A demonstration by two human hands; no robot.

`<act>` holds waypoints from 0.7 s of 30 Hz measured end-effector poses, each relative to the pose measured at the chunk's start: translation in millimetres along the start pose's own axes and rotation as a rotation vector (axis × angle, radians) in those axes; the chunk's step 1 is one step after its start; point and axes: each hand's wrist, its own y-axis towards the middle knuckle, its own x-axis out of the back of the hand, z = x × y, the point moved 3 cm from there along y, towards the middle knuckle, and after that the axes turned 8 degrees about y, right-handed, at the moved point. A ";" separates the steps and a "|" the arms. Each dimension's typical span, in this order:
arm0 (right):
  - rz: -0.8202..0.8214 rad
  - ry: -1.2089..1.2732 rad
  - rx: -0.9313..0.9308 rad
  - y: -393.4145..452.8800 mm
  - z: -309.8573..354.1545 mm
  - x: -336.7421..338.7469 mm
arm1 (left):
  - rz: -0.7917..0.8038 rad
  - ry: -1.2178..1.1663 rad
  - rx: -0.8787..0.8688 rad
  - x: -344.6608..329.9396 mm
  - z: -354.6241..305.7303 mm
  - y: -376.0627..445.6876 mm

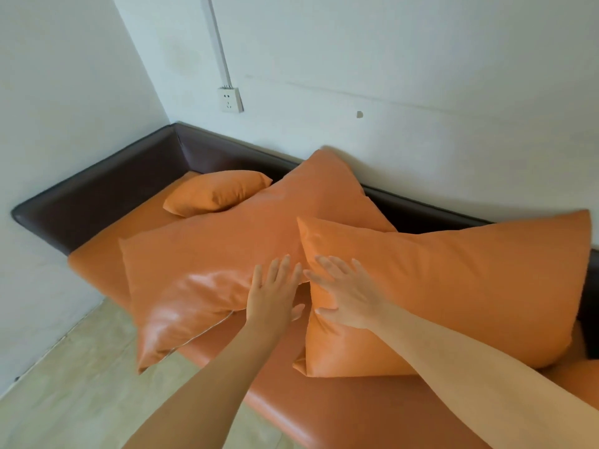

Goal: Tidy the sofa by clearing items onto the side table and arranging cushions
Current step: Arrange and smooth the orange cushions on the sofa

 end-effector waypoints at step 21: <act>-0.030 0.060 0.052 188.5 213.3 -2.1 | 0.065 -0.098 0.202 -99.4 257.9 -37.5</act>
